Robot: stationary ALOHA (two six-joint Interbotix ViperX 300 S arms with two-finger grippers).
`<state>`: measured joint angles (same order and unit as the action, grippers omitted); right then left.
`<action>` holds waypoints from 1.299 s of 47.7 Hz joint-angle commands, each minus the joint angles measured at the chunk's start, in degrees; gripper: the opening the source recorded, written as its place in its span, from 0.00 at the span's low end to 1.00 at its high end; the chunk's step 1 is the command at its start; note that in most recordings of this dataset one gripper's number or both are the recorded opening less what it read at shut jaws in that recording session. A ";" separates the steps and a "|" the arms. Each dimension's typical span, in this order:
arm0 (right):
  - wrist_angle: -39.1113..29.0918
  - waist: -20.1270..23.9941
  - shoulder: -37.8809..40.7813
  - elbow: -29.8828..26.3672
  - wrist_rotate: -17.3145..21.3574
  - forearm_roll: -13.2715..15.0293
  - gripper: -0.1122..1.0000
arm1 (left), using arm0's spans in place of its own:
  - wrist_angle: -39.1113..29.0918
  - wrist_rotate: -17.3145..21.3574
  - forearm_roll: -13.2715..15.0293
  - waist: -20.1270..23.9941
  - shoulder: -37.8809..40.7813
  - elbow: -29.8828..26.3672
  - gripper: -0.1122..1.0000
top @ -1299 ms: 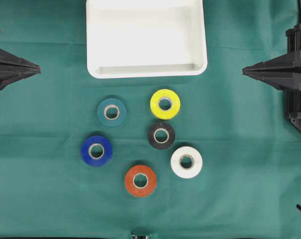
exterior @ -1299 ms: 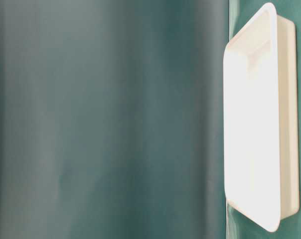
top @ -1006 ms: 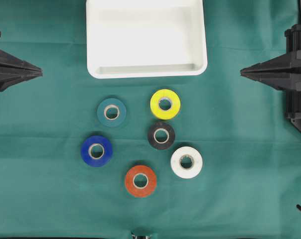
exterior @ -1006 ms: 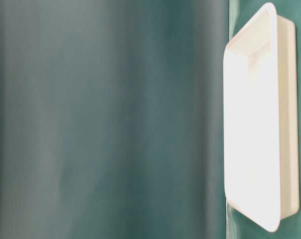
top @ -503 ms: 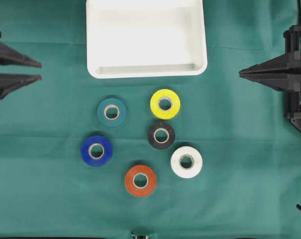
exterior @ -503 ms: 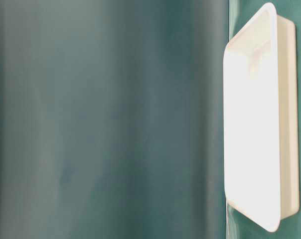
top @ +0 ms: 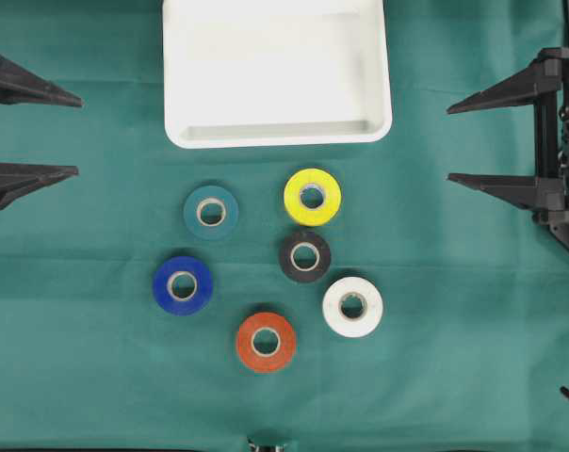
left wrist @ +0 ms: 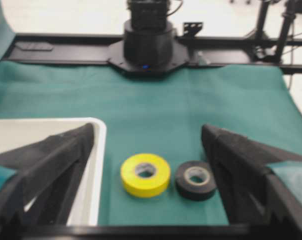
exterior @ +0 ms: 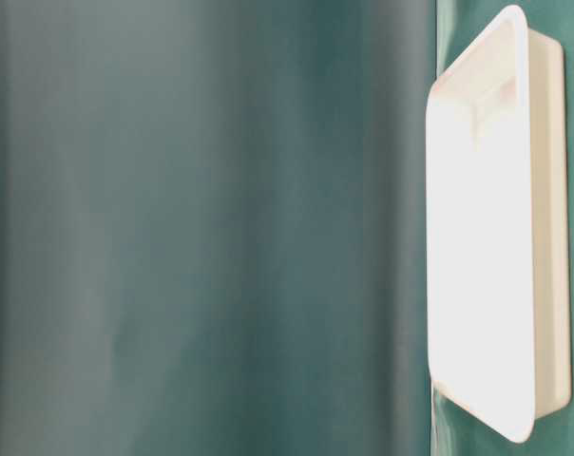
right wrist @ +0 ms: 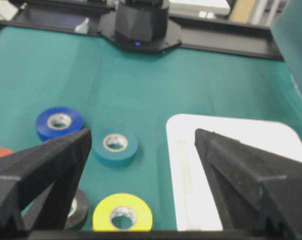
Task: Pick up the tape from a random location and place it into the white case.
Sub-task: 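Open the left gripper and start moving it toward the tape rolls, then move the left gripper over the white tape roll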
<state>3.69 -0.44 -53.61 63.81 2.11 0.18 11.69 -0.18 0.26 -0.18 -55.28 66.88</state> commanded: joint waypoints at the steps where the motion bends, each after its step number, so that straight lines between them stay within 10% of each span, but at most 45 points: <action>1: 0.18 -0.09 0.35 -1.58 0.09 0.00 0.92 | 0.18 0.00 0.09 0.09 0.44 -1.49 1.00; 44: 0.26 -0.18 0.44 -1.58 0.09 0.00 0.93 | -0.44 -0.26 0.18 -10.28 1.85 -2.20 1.00; 62: 0.44 -0.09 0.88 -1.58 0.09 0.00 0.92 | 0.35 -0.44 0.18 -10.81 19.16 -13.18 1.00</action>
<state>3.69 -0.53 -53.17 63.81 2.20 0.18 11.51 -0.53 0.35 -10.46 -39.73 57.83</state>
